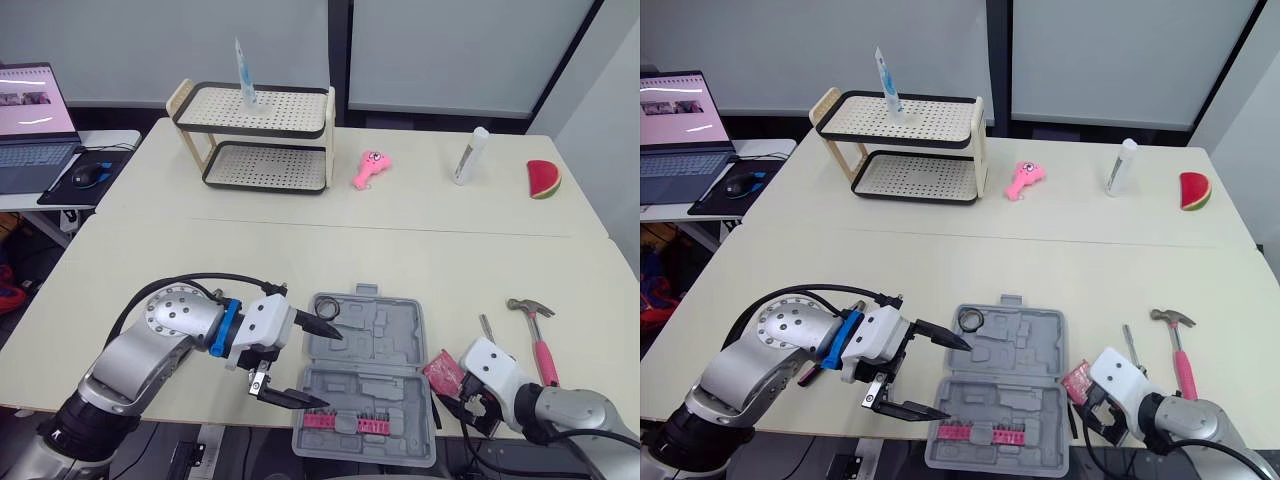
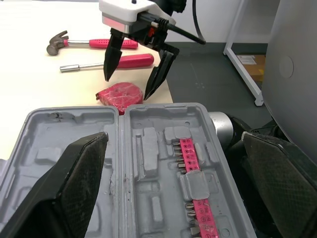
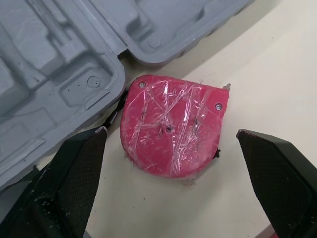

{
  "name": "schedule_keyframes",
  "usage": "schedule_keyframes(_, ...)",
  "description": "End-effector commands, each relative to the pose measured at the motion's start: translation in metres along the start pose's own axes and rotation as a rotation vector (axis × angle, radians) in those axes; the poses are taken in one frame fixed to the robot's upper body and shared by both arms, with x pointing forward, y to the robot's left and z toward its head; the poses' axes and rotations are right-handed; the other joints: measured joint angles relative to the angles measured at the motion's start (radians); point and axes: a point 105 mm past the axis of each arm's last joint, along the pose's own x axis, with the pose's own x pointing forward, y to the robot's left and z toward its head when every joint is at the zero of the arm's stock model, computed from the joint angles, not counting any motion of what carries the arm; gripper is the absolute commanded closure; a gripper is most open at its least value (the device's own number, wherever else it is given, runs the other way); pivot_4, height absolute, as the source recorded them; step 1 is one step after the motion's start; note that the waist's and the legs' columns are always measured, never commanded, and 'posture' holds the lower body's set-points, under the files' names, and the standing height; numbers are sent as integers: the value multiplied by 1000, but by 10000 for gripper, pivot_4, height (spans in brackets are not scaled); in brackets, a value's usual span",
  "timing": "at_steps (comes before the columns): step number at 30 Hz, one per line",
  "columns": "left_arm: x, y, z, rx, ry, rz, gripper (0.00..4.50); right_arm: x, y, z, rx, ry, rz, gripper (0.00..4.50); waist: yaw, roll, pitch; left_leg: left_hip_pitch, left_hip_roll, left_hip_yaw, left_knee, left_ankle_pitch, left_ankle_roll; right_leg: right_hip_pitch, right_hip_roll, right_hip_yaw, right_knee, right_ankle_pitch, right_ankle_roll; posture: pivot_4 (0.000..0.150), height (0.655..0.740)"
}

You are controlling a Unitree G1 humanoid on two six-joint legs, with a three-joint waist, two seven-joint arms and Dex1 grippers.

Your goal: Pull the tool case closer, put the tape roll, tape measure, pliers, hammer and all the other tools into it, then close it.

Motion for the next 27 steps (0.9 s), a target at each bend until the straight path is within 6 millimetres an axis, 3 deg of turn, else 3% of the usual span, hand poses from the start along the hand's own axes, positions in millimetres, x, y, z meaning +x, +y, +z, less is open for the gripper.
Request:
schedule_keyframes(1,4,-2,-1,15,-6,-15,0,3,-1,3,-9,-9,-23,275,0,0,0,0,0,0,0,0,0,0,0,0,0,0,0,1500,7350)
schedule_keyframes(14,4,-4,-6,18,-6,-9,0,15,2,-1,37,13,-24,275,0,0,0,0,0,0,0,0,0,0,0,0,0,0,0,1500,7350)
schedule_keyframes(17,5,-3,-6,19,-7,-6,0,16,1,-2,44,12,-33,6264,0,0,0,0,0,0,0,0,0,0,0,0,0,0,0,1500,7350)
schedule_keyframes(19,5,-4,-6,20,-7,-5,0,15,1,-2,44,13,-35,12903,0,0,0,0,0,0,0,0,0,0,0,0,0,0,0,1500,7350)
schedule_keyframes(27,3,-6,-8,17,-7,-9,0,-6,-15,-3,-85,24,17,13780,0,0,0,0,0,0,0,0,0,0,0,0,0,0,0,1500,7350)
